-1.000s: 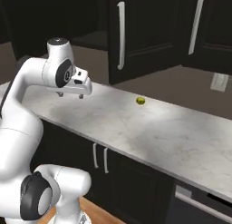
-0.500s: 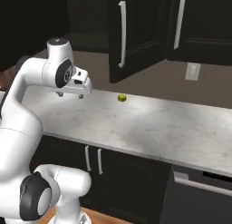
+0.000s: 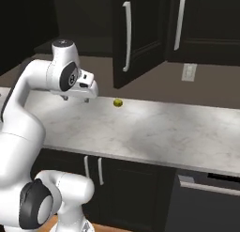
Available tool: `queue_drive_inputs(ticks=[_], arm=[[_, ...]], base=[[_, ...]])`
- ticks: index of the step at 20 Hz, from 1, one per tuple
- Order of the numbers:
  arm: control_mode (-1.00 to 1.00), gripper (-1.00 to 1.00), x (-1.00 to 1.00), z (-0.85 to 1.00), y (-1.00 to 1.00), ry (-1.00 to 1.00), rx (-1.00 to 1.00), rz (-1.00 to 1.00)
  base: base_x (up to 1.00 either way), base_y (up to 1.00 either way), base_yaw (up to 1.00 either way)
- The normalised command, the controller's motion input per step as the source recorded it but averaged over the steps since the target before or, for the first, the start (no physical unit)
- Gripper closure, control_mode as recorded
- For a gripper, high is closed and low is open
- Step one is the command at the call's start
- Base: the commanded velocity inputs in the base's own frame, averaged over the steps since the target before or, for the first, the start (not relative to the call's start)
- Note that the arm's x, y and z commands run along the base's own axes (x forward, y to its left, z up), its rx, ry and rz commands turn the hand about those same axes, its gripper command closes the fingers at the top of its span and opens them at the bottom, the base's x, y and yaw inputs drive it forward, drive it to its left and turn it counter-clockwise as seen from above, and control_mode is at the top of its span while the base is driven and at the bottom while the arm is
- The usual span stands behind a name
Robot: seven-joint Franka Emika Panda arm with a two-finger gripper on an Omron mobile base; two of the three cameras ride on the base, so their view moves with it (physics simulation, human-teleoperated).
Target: Close all open cabinet doors.
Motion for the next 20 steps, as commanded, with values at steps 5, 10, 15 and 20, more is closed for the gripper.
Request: queue_drive_inputs(ticks=[5,10,15,20], arm=[[1.00,-1.00,0.00,0.00,0.00,0.00,0.00,0.00],[1.00,-1.00,0.00,0.00,0.00,0.00,0.00,0.00],[1.00,-1.00,0.00,0.00,0.00,0.00,0.00,0.00],[1.00,-1.00,0.00,0.00,0.00,0.00,0.00,0.00]], base=[[0.38,0.11,-0.02],[0.33,0.27,-0.08],[0.32,0.34,-0.10],[0.29,0.42,0.00]])
